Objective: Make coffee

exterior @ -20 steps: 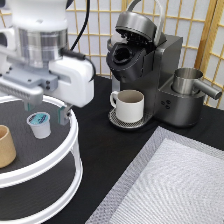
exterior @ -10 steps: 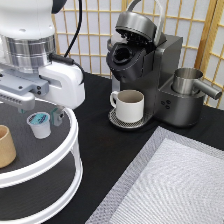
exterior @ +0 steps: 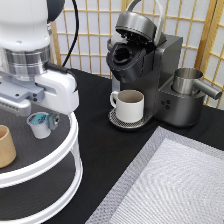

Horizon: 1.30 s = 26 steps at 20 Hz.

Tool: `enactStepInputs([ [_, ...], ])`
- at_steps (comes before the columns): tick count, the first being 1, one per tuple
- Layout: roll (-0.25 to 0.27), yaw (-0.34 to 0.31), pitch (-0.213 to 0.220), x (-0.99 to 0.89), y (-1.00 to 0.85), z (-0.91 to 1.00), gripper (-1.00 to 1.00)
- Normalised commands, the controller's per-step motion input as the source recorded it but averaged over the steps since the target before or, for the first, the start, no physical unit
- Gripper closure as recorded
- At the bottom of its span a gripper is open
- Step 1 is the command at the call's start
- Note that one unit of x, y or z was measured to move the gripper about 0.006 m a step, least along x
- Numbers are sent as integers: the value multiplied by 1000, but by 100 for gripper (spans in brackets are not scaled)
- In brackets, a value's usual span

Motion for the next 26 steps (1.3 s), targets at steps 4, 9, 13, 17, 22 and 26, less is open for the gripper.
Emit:
enactStepInputs([
  [4,1,0,-119,-309,0,-101,-100],
  [9,2,0,-144,-184,-11,-10,100],
  [13,13,0,-183,-180,-21,-25,100],
  [17,56,0,-215,-184,-33,-106,100],
  [22,81,19,-173,-272,-11,-71,100],
  [26,97,51,-70,-393,166,669,100],
])
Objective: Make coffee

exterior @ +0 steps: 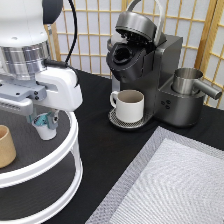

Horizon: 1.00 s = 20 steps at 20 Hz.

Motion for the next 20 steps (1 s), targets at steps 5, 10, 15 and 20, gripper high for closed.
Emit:
enactStepInputs([
  [5,177,40,66,-125,317,730,100],
  [10,250,0,106,-5,323,538,100],
  [15,281,-68,11,214,514,398,100],
  [20,259,-95,-6,254,530,389,100],
])
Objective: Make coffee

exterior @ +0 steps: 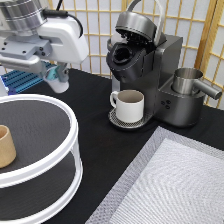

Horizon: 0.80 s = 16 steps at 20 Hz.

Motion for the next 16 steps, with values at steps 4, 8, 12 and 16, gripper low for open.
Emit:
enactStepInputs([
  [4,245,-87,-3,291,503,425,100],
  [8,228,-84,-5,289,483,481,100],
  [12,221,-61,0,280,569,524,100],
  [16,202,-32,0,147,552,440,100],
])
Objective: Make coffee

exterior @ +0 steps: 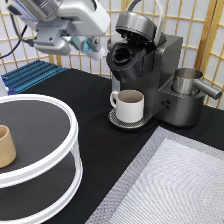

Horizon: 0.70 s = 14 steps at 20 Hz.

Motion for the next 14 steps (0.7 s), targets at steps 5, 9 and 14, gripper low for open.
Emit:
enactStepInputs([
  [5,87,-7,0,-62,459,1,100],
  [9,-2,0,-3,-206,459,-87,100],
  [14,-30,0,-9,-69,554,86,100],
])
